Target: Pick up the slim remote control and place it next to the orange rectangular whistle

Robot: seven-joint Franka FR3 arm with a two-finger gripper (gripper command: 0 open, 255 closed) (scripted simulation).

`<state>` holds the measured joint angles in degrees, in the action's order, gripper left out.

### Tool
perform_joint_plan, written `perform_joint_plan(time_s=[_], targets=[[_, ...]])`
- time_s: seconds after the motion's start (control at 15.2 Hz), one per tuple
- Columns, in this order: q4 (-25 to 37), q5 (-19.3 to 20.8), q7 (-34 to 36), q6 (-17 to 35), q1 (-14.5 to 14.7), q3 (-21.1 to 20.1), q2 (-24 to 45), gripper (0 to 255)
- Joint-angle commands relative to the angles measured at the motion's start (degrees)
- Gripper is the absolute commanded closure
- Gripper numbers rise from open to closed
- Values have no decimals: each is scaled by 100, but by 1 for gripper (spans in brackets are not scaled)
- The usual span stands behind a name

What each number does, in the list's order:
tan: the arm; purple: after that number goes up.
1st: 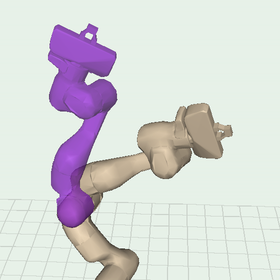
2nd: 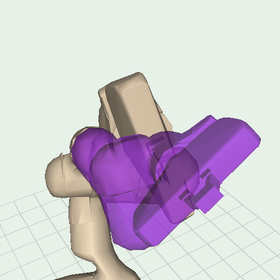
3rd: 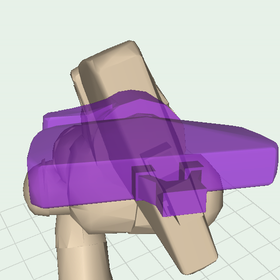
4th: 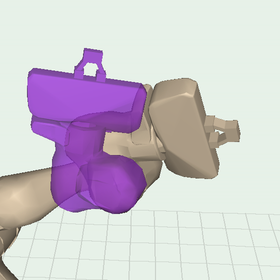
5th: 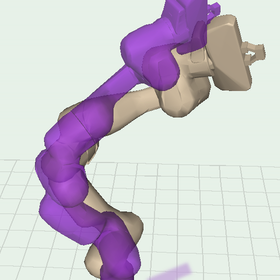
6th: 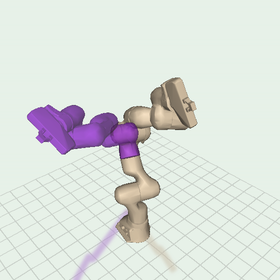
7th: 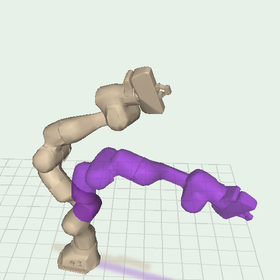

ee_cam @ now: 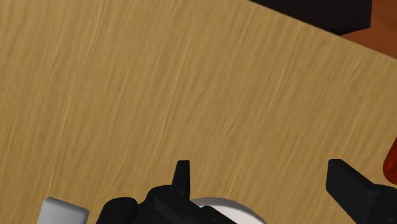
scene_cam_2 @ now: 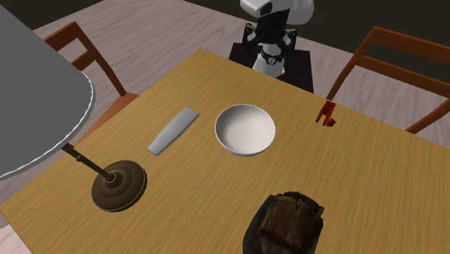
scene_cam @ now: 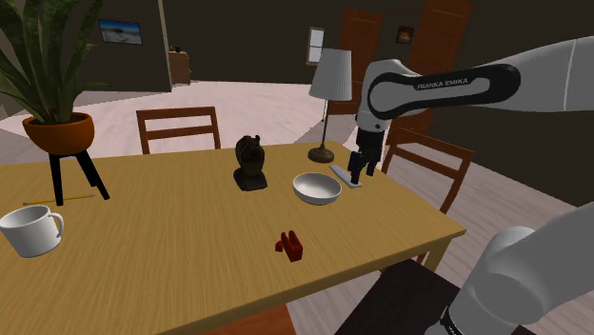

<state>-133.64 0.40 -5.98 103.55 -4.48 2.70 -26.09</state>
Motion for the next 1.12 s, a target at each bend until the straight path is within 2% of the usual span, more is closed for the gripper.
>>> perform_joint_plan(time_s=[0.0, 0.53, 1.06], targets=[[161, 46, -23, 268, -89, 104, 399, 0], [1065, 48, -94, 971, -378, 470, 1907, 0], [2328, -181, -219, 1324, -690, 779, 3441, 0]])
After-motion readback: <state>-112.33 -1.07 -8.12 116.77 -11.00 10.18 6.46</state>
